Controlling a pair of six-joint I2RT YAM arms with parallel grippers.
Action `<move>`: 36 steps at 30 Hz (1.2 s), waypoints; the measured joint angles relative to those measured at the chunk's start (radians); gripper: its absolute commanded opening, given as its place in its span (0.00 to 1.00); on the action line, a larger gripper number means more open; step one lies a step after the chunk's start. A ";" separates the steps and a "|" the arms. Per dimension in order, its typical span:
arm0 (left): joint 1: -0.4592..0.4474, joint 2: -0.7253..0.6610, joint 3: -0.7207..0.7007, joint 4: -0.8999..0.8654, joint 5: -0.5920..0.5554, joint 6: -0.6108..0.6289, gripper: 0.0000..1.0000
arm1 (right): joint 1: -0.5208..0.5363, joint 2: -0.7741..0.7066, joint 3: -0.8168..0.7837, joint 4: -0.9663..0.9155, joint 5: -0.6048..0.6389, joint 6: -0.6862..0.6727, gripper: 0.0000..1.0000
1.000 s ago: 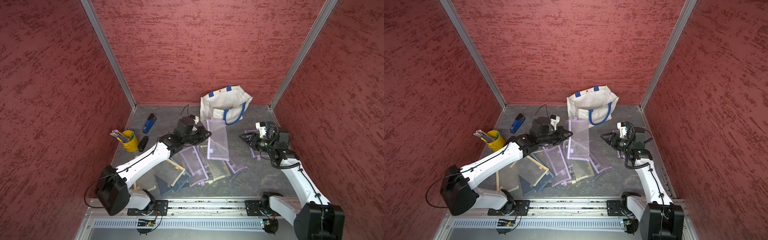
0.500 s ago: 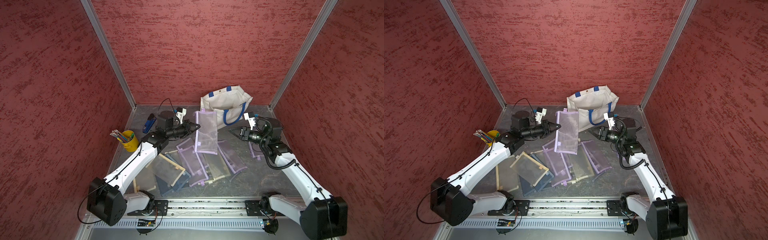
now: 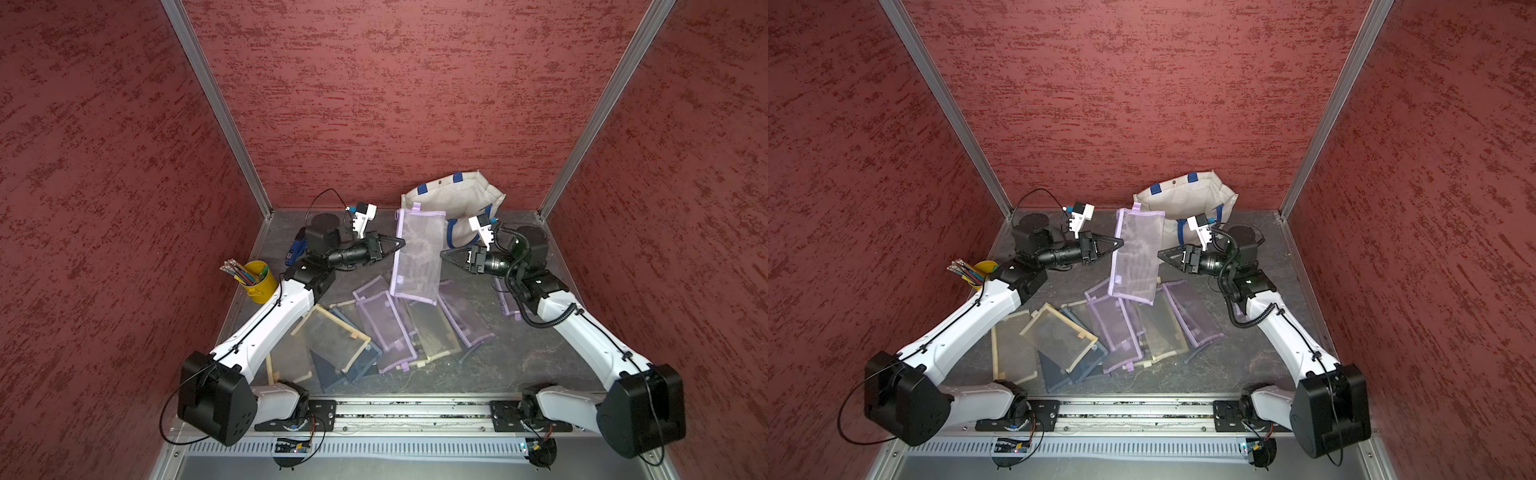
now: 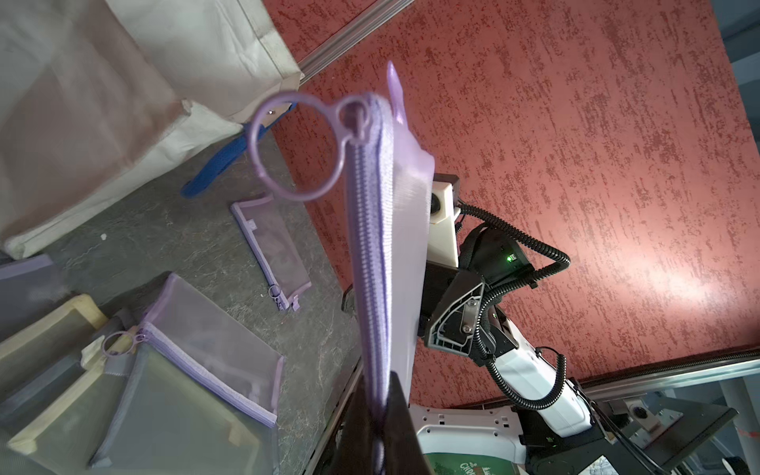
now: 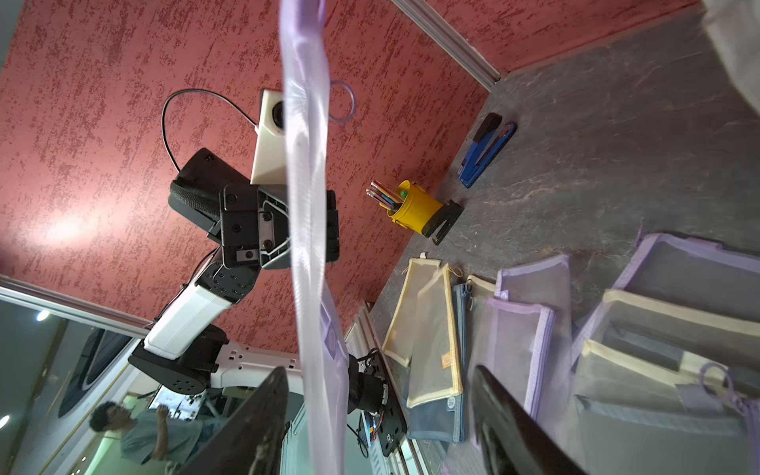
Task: Put the pencil pouch into the canvas bag
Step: Pick up the pencil pouch, then place the pencil pouch in the canvas bag.
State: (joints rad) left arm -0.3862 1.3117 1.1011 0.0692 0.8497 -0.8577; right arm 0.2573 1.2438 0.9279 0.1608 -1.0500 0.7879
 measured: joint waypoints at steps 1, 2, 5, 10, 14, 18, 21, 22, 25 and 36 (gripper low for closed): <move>0.001 0.013 0.012 0.008 0.009 -0.002 0.00 | 0.005 0.005 0.000 0.018 -0.005 0.010 0.64; 0.002 0.023 0.020 0.014 0.014 -0.002 0.00 | 0.008 0.009 0.001 0.036 -0.008 0.019 0.62; 0.004 0.054 0.042 0.031 0.028 -0.002 0.00 | 0.018 0.029 0.019 0.088 -0.021 0.050 0.58; 0.008 0.099 0.068 0.047 0.047 -0.003 0.00 | 0.027 0.042 0.041 0.163 -0.027 0.084 0.28; 0.010 0.126 0.090 0.060 0.061 -0.005 0.00 | 0.037 0.073 0.064 0.166 -0.031 0.081 0.00; 0.013 0.142 0.101 0.068 0.063 -0.009 0.00 | 0.040 0.107 0.106 0.105 -0.023 0.038 0.00; 0.018 0.142 0.101 0.067 0.054 -0.004 0.37 | 0.040 0.124 0.156 0.038 -0.003 0.001 0.00; 0.020 0.141 0.101 0.062 0.048 0.000 0.49 | 0.040 0.128 0.175 0.016 0.008 -0.009 0.00; 0.029 0.129 0.101 -0.006 0.001 0.027 0.88 | 0.033 0.157 0.268 -0.059 0.072 -0.040 0.00; 0.034 -0.021 0.057 -0.361 -0.286 0.203 0.99 | -0.066 0.444 0.780 -0.261 0.500 0.045 0.00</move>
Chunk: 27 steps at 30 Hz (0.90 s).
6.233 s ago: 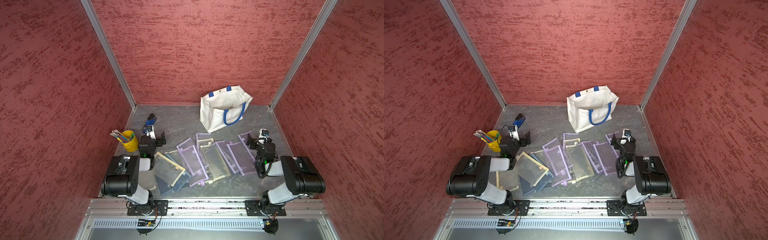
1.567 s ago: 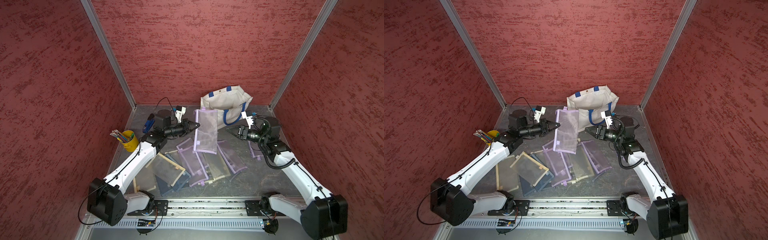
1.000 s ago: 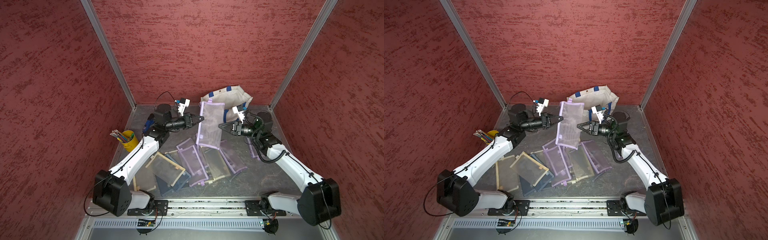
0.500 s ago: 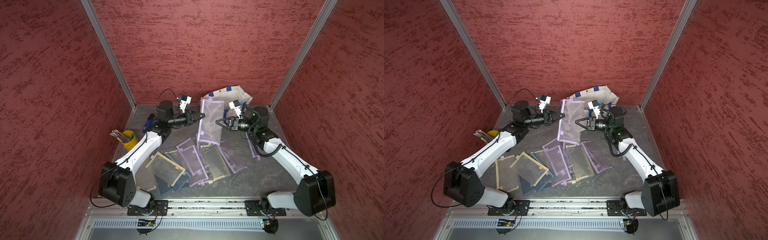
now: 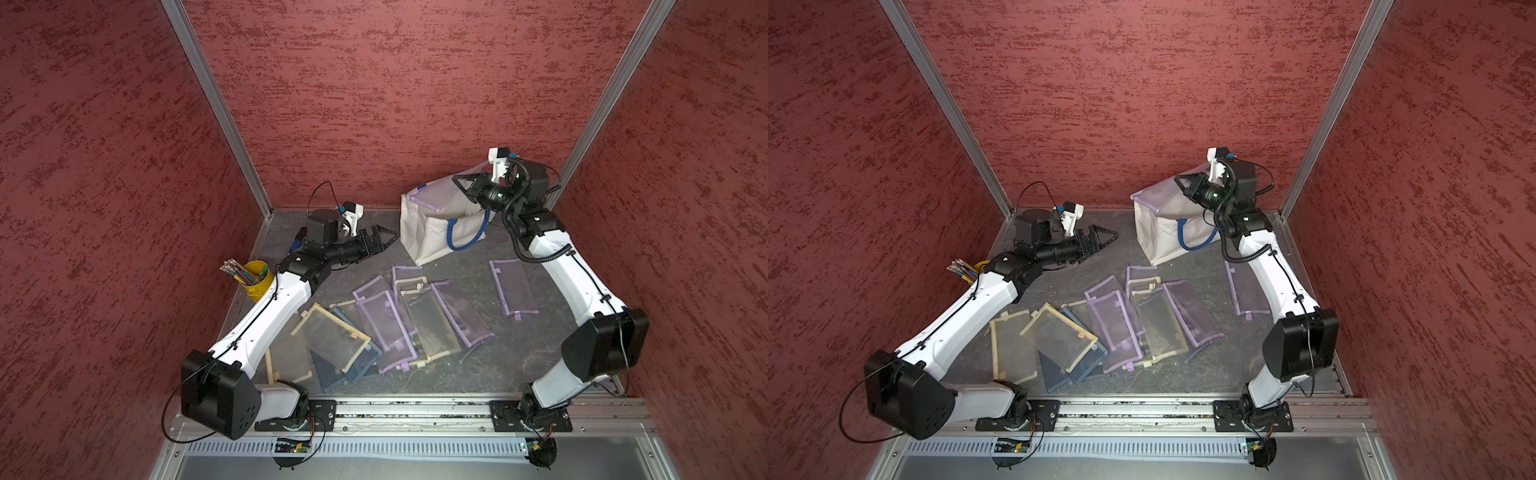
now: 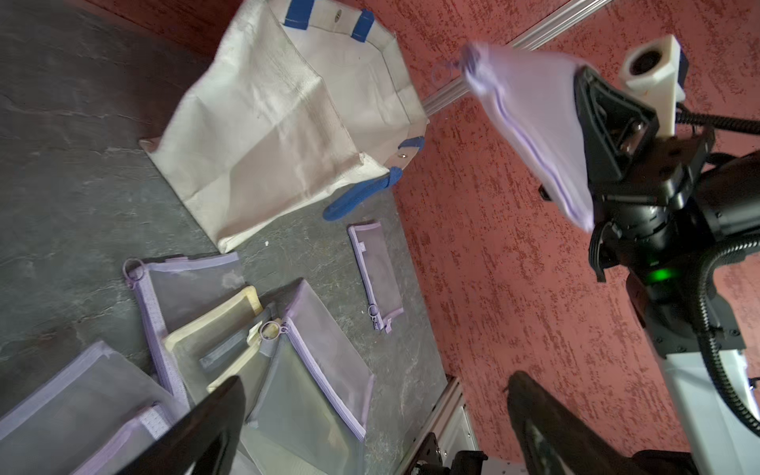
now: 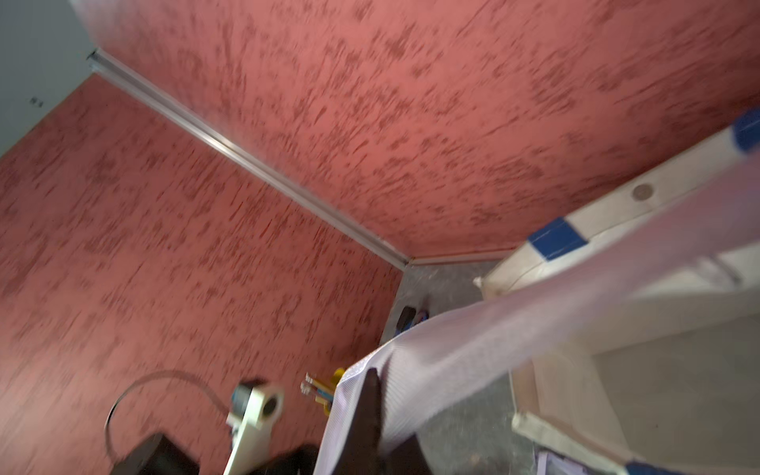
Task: Put the pencil pouch into the canvas bag
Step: Place the pencil pouch in the canvas bag.
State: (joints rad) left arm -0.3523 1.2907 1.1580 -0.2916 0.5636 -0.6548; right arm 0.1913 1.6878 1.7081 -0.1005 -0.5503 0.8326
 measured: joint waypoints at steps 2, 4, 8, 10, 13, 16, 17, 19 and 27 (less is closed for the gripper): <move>-0.008 -0.039 -0.025 -0.024 -0.029 0.011 1.00 | 0.002 0.066 0.085 -0.029 0.059 0.019 0.00; -0.013 -0.072 -0.047 -0.038 -0.053 0.019 1.00 | 0.004 0.134 0.165 -0.068 0.113 0.026 0.00; -0.021 -0.123 -0.081 -0.050 -0.093 0.024 1.00 | 0.006 0.209 0.214 -0.132 0.198 0.025 0.00; -0.025 -0.142 -0.092 -0.053 -0.106 0.024 1.00 | 0.010 0.220 0.184 -0.148 0.240 0.027 0.00; -0.030 -0.155 -0.099 -0.053 -0.122 0.026 0.99 | 0.019 0.212 0.102 -0.155 0.288 0.036 0.00; -0.035 -0.156 -0.103 -0.053 -0.129 0.027 1.00 | 0.024 0.209 0.027 -0.156 0.327 0.044 0.00; -0.037 -0.155 -0.104 -0.054 -0.132 0.028 1.00 | 0.026 0.209 0.006 -0.158 0.338 0.047 0.00; -0.044 -0.153 -0.104 -0.053 -0.137 0.034 1.00 | 0.027 0.209 -0.021 -0.164 0.351 0.050 0.00; -0.100 -0.127 -0.104 -0.061 -0.156 0.047 1.00 | 0.027 0.209 -0.017 -0.182 0.410 0.029 0.00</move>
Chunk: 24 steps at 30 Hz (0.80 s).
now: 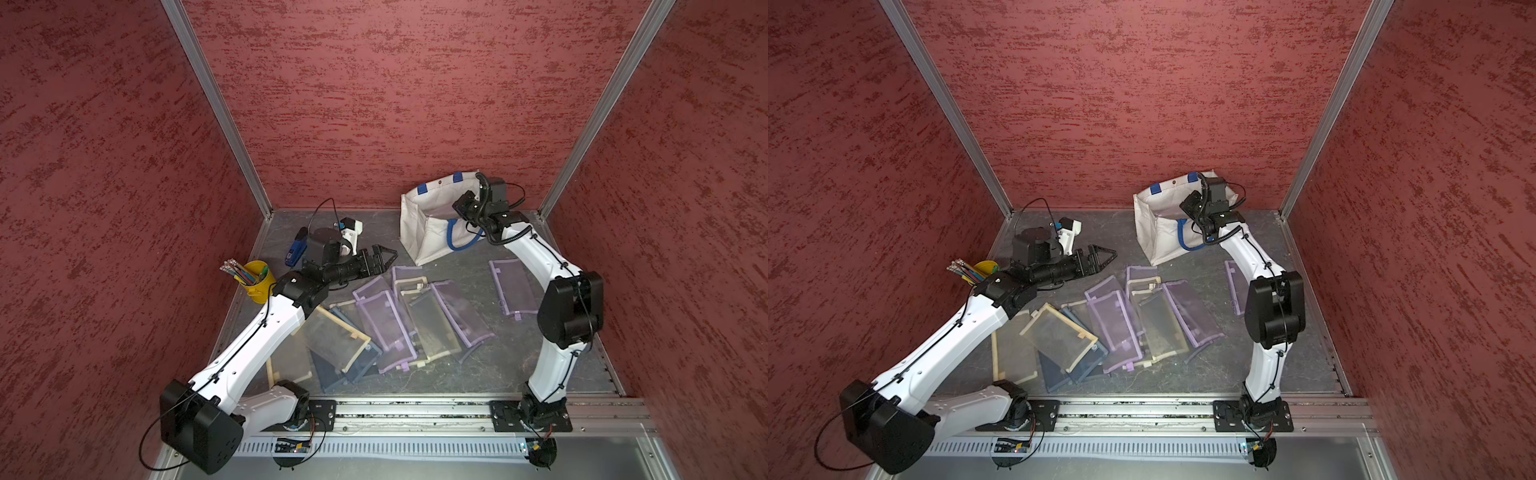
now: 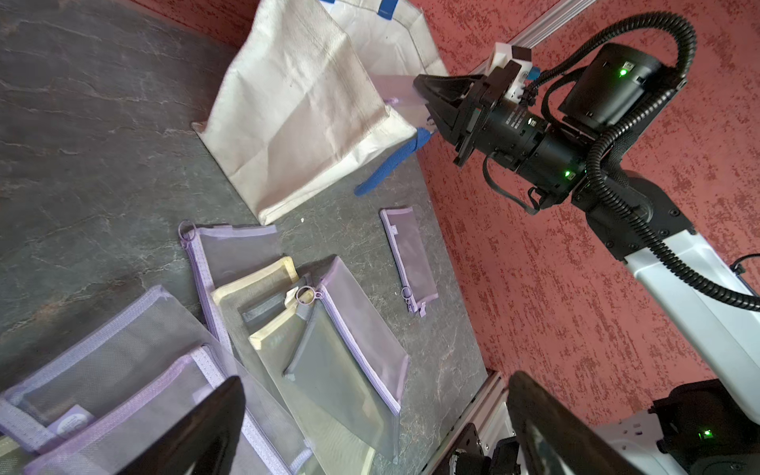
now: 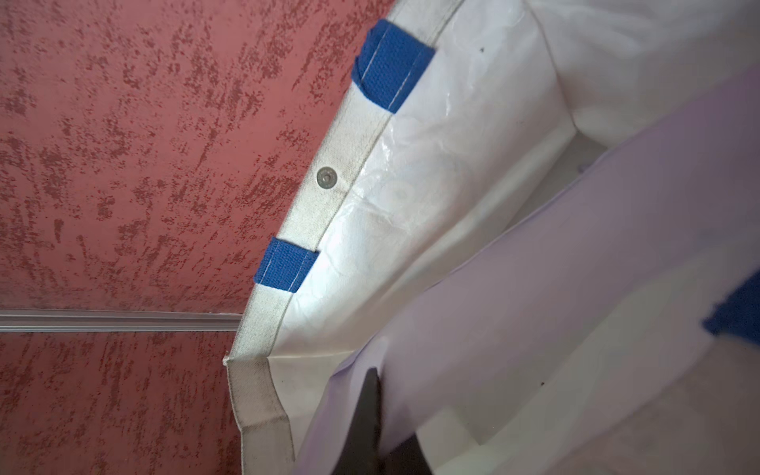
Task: Put the pencil pouch into the canvas bag
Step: Place the pencil pouch in the canvas bag.
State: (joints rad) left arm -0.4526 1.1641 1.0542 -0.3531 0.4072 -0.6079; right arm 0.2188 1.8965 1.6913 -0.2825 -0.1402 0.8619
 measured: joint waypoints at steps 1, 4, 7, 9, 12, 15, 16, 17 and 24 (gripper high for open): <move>-0.008 0.002 0.000 0.000 -0.003 0.000 1.00 | 0.000 0.001 0.006 -0.008 0.003 -0.006 0.01; -0.037 0.008 0.000 0.001 -0.017 -0.001 1.00 | 0.000 0.009 0.050 -0.035 0.009 -0.023 0.29; -0.076 0.026 0.004 -0.005 -0.042 -0.002 1.00 | 0.003 0.008 0.067 -0.048 0.019 -0.047 0.54; -0.116 0.057 0.026 -0.023 -0.062 -0.005 1.00 | 0.009 0.005 0.067 -0.072 0.023 -0.072 0.69; -0.175 0.113 0.056 -0.029 -0.095 -0.023 1.00 | 0.016 -0.007 0.067 -0.116 0.029 -0.115 0.76; -0.217 0.159 0.056 -0.023 -0.111 -0.071 0.96 | 0.021 -0.051 0.060 -0.169 0.034 -0.168 0.77; -0.228 0.175 0.056 -0.019 -0.118 -0.089 0.94 | 0.024 -0.080 0.048 -0.186 0.033 -0.192 0.77; -0.240 0.191 0.057 -0.013 -0.122 -0.106 0.92 | 0.027 -0.119 0.029 -0.203 0.033 -0.214 0.77; -0.311 0.312 0.061 0.047 -0.117 -0.205 0.76 | 0.027 -0.558 -0.282 -0.301 0.014 -0.340 0.80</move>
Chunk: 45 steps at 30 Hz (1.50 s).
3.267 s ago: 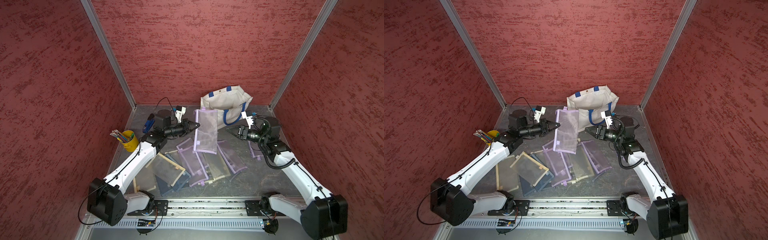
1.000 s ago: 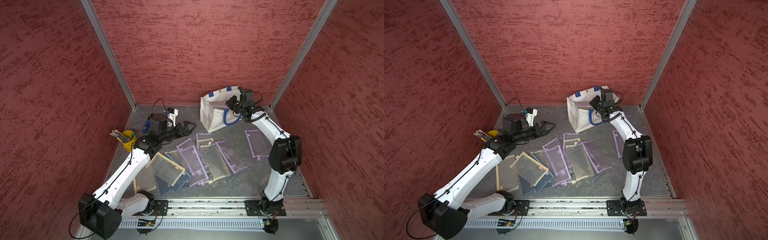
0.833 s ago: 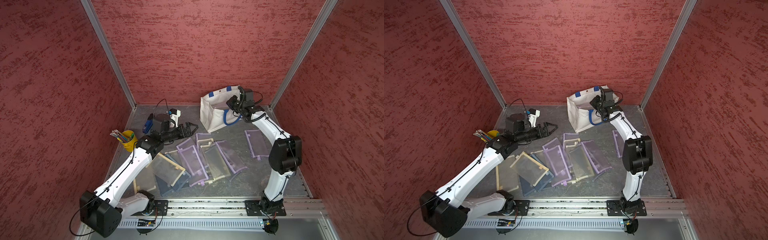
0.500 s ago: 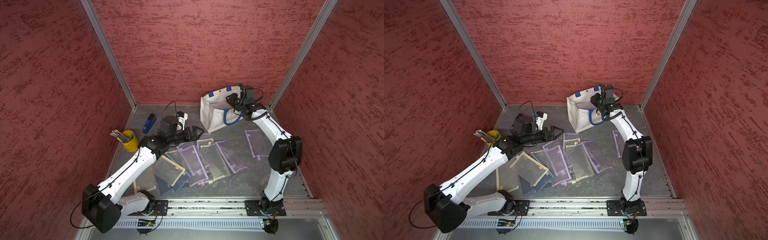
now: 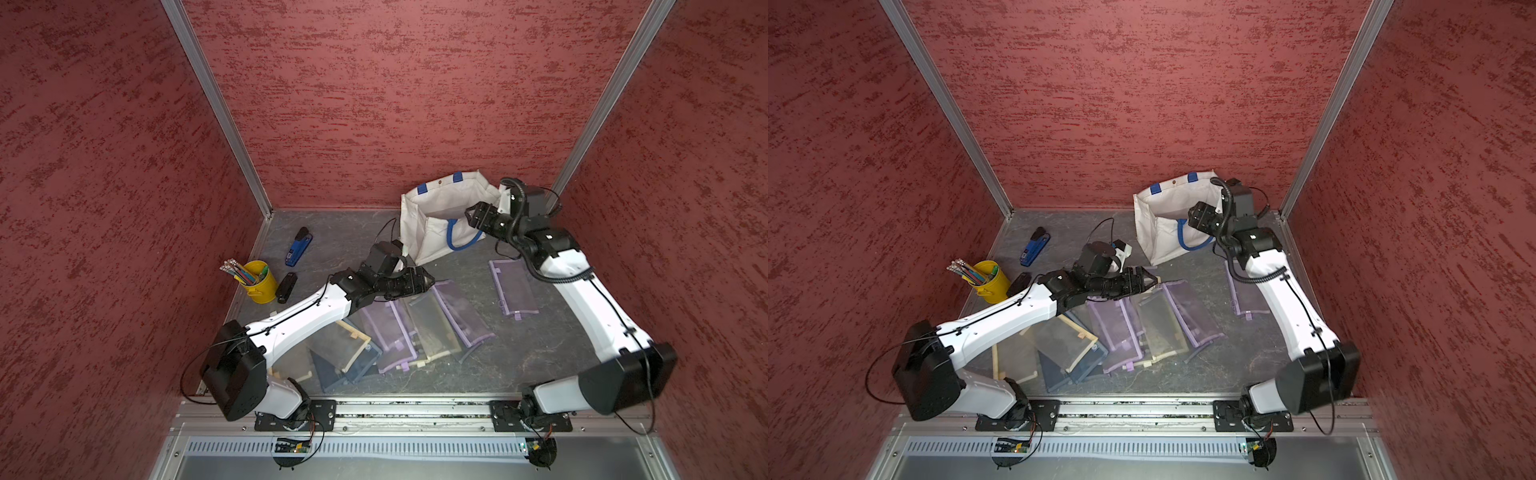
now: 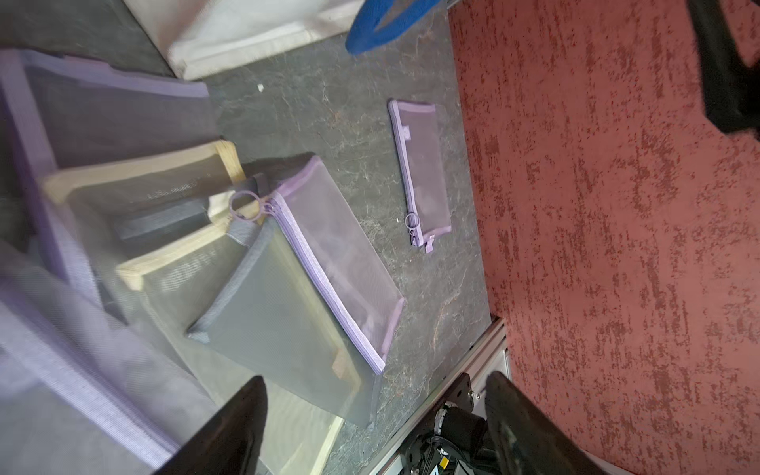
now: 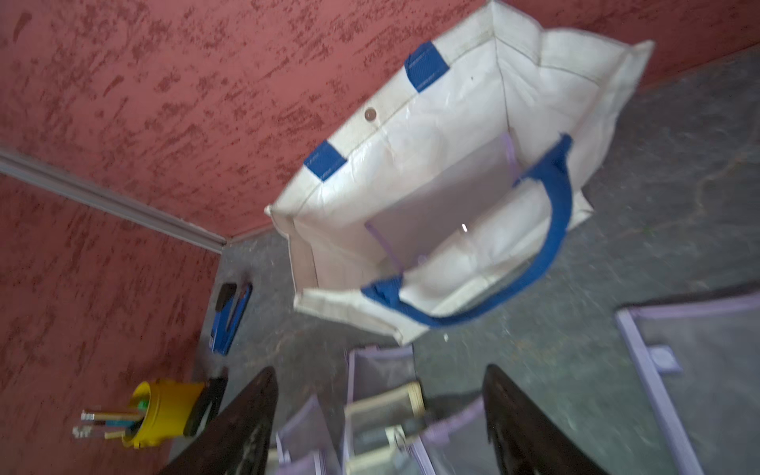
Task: Put the pencil pouch into the canvas bag
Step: Place the pencil pouch in the canvas bag, then pick up the pencil pouch.
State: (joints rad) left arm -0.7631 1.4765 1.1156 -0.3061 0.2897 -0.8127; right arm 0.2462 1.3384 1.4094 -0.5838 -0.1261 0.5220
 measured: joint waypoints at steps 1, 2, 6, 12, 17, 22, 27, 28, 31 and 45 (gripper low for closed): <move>-0.010 0.025 0.005 0.008 0.004 -0.012 0.75 | 0.000 -0.066 -0.063 -0.009 -0.010 -0.007 0.80; -0.017 0.051 0.010 0.018 0.008 -0.025 0.73 | -0.001 -0.118 -0.126 -0.013 -0.024 -0.013 0.80; -0.038 0.164 0.039 0.045 0.032 -0.072 0.67 | -0.014 -0.211 -0.379 -0.006 -0.101 -0.010 0.80; -0.060 0.323 0.101 0.065 0.049 -0.132 0.64 | -0.071 -0.067 -0.658 0.105 -0.225 0.029 0.80; -0.063 0.407 0.102 0.096 0.054 -0.182 0.64 | -0.103 0.054 -0.708 0.243 -0.306 0.051 0.82; -0.062 0.478 0.110 0.140 0.064 -0.220 0.60 | -0.113 0.126 -0.736 0.385 -0.368 0.075 0.87; -0.060 0.519 0.114 0.211 0.080 -0.264 0.46 | -0.117 0.152 -0.798 0.509 -0.428 0.108 0.87; -0.060 0.523 0.114 0.220 0.083 -0.267 0.43 | -0.117 0.152 -0.813 0.538 -0.441 0.117 0.87; -0.058 0.539 0.122 0.252 0.093 -0.283 0.30 | -0.120 0.147 -0.861 0.635 -0.483 0.154 0.89; 0.017 0.438 0.005 0.352 0.142 -0.229 0.00 | -0.119 -0.166 -0.806 0.398 -0.466 0.082 0.99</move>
State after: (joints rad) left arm -0.7464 1.9148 1.1206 0.0463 0.4316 -1.0416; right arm 0.1268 1.1721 0.6033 -0.1860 -0.5919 0.6044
